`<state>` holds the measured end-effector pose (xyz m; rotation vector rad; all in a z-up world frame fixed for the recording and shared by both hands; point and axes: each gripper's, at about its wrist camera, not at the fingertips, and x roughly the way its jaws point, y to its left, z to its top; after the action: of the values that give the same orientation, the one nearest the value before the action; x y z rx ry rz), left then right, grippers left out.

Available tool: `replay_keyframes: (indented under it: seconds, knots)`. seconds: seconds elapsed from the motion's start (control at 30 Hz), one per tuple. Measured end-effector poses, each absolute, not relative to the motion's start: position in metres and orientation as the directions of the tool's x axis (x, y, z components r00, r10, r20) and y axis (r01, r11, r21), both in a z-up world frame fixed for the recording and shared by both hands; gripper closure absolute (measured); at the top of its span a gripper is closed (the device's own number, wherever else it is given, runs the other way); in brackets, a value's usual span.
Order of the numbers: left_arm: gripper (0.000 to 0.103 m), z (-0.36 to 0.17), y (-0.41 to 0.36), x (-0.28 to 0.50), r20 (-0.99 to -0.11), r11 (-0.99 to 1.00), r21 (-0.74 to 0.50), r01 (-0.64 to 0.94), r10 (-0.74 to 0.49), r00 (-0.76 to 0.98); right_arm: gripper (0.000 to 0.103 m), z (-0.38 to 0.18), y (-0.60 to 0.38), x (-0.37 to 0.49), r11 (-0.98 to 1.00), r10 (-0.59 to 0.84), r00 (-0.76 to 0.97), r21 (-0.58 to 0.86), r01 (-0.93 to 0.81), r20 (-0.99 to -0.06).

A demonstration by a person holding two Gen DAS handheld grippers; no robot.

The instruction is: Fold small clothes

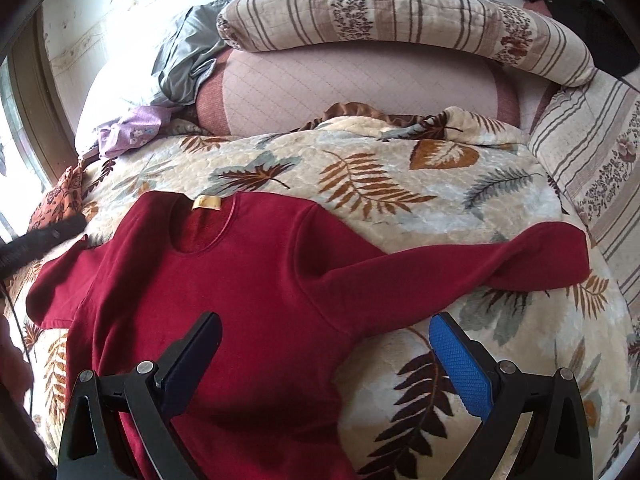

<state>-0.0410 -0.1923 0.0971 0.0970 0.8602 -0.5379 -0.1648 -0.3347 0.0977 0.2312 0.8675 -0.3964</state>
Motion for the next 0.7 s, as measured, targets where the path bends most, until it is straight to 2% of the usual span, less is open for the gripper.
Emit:
replay_keyframes:
  seconds: [0.13, 0.3, 0.33, 0.43, 0.47, 0.5, 0.6, 0.7]
  knots:
    - [0.093, 0.08, -0.193, -0.039, -0.773, 0.874, -0.093, 0.478, -0.366, 0.518, 0.0, 0.095, -0.353, -0.172, 0.892, -0.236, 0.572, 0.059, 0.449, -0.786]
    - [0.091, 0.097, -0.12, -0.018, -0.765, 0.934, -0.045, 0.353, -0.26, 0.589, 0.0, 0.094, -0.341, -0.155, 0.925, -0.036, 0.629, 0.212, 0.315, -0.777]
    - [0.084, 0.098, -0.102, -0.016, -0.761, 0.947, -0.026, 0.32, -0.227, 0.608, 0.0, 0.094, -0.334, -0.145, 0.926, 0.028, 0.632, 0.259, 0.276, -0.774]
    - [0.054, 0.101, -0.039, -0.013, -0.725, 0.983, 0.048, 0.179, -0.089, 0.683, 0.0, 0.099, -0.295, -0.11, 0.914, 0.218, 0.644, 0.385, 0.13, -0.734]
    - [0.05, 0.101, -0.018, -0.012, -0.711, 0.99, 0.071, 0.123, -0.036, 0.702, 0.0, 0.099, -0.28, -0.098, 0.908, 0.265, 0.639, 0.41, 0.087, -0.723]
    - [0.05, 0.099, 0.001, -0.011, -0.703, 0.994, 0.082, 0.073, 0.006, 0.712, 0.001, 0.1, -0.263, -0.084, 0.899, 0.311, 0.629, 0.435, 0.047, -0.712]
    - [0.05, 0.083, 0.052, -0.003, -0.715, 0.993, 0.101, -0.065, 0.118, 0.69, 0.011, 0.097, -0.207, -0.035, 0.874, 0.412, 0.596, 0.484, -0.045, -0.689]
    - [0.05, 0.058, 0.088, 0.006, -0.752, 0.987, 0.074, -0.14, 0.148, 0.642, 0.014, 0.087, -0.153, 0.014, 0.845, 0.487, 0.551, 0.526, -0.099, -0.678]
